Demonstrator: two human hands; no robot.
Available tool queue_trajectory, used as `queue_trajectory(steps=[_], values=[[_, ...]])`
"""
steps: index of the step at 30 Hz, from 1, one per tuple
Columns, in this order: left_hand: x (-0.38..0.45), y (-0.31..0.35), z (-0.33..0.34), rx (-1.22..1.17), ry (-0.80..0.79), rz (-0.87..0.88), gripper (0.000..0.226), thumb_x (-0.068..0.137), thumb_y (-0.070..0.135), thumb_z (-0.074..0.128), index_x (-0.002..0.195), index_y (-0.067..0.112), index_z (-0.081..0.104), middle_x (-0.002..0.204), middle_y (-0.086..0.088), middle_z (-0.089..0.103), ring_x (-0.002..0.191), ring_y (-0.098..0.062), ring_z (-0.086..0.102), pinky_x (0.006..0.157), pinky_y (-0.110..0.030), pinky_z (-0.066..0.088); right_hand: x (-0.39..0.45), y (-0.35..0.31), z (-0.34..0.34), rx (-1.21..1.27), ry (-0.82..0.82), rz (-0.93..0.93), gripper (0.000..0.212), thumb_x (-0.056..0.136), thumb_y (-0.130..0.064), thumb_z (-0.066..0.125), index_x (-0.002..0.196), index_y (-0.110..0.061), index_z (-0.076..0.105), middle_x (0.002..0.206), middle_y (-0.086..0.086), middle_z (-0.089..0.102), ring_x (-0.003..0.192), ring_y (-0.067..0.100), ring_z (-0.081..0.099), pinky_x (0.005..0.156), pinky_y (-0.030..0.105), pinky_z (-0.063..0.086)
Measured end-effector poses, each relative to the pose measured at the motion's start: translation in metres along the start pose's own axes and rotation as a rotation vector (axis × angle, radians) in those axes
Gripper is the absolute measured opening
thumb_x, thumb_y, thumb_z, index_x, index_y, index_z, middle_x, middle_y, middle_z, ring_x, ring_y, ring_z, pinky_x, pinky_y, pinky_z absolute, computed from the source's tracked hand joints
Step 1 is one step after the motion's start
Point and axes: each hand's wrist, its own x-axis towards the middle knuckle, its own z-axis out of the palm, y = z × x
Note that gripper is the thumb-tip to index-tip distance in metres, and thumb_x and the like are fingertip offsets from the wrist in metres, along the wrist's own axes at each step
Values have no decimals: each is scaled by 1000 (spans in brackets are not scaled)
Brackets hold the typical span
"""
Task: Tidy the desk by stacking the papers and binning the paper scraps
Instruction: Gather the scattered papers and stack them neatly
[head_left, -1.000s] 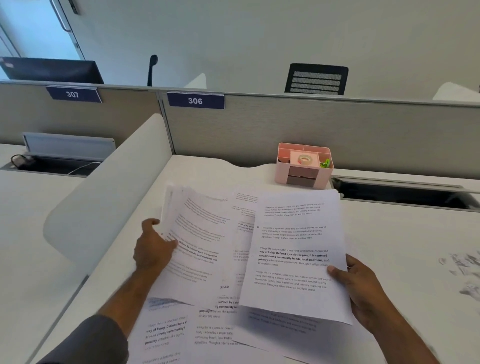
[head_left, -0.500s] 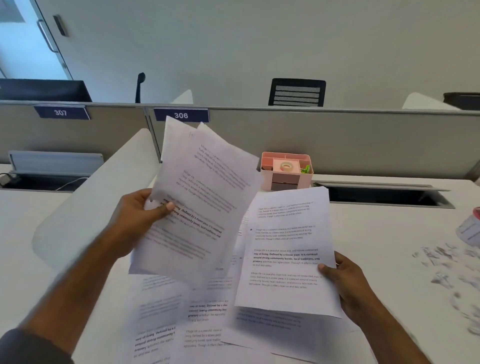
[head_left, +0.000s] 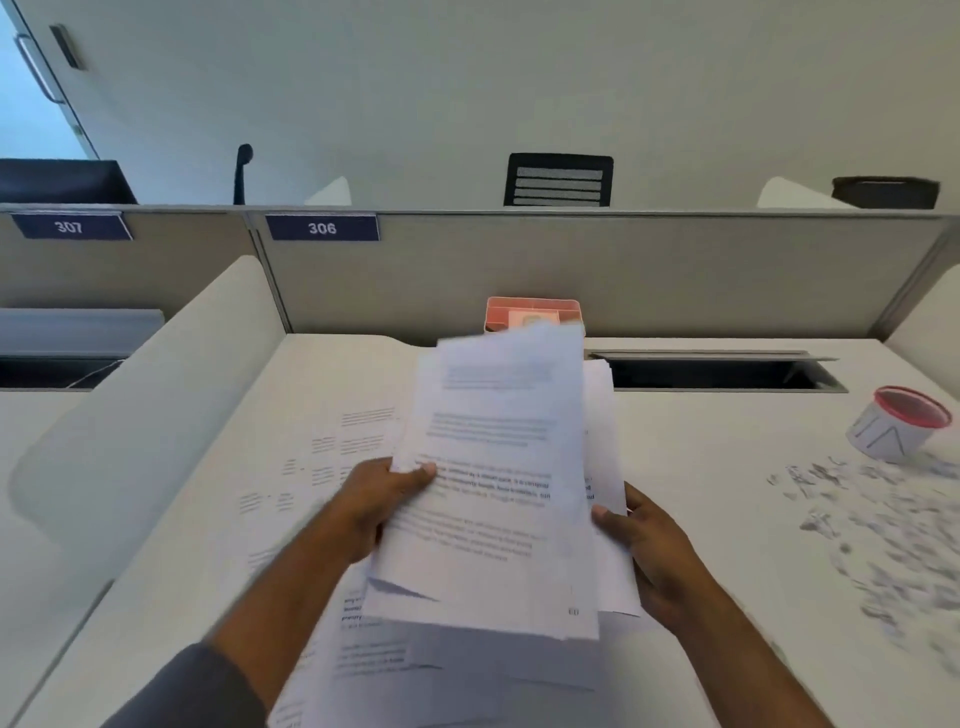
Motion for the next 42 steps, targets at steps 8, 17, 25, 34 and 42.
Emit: queue_trajectory(steps=[8, 17, 25, 34, 42], values=[[3, -28, 5, -6, -277, -103, 42, 88, 24, 76, 126, 9, 66, 122, -14, 71, 111, -35, 69, 93, -49, 57, -17, -3, -22, 75, -17, 71, 32, 93, -6, 55, 120, -18, 67, 123, 15, 67, 108, 39, 66, 84, 50, 56], [-3, -34, 27, -54, -390, -119, 45, 85, 9, 75, 128, 2, 63, 123, -24, 68, 111, -44, 67, 87, -52, 58, -35, -12, -34, 60, -114, 127, 38, 92, -34, 60, 126, -18, 63, 128, 14, 65, 115, 37, 63, 84, 46, 56], [-17, -27, 67, 22, -299, 39, 34, 85, 6, 75, 119, 5, 68, 112, -16, 74, 100, -37, 73, 78, -43, 62, -29, -31, -45, -206, -10, 29, 37, 86, -9, 69, 123, -7, 62, 112, 13, 72, 100, 35, 70, 89, 50, 56], [5, -54, 51, 468, 102, -1, 38, 88, 42, 73, 117, 18, 66, 115, -3, 72, 95, -17, 71, 82, -34, 57, -13, -29, -70, -170, 116, 30, 30, 83, -3, 70, 112, -7, 65, 102, 14, 75, 87, 37, 73, 66, 40, 60], [12, -95, 14, 1281, 433, -232, 129, 64, 100, 31, 157, 13, 14, 163, -17, 20, 150, -42, 15, 118, -56, 21, 2, -26, -102, -134, 204, 31, 30, 80, -4, 72, 110, -7, 66, 100, 15, 75, 85, 37, 73, 65, 40, 59]])
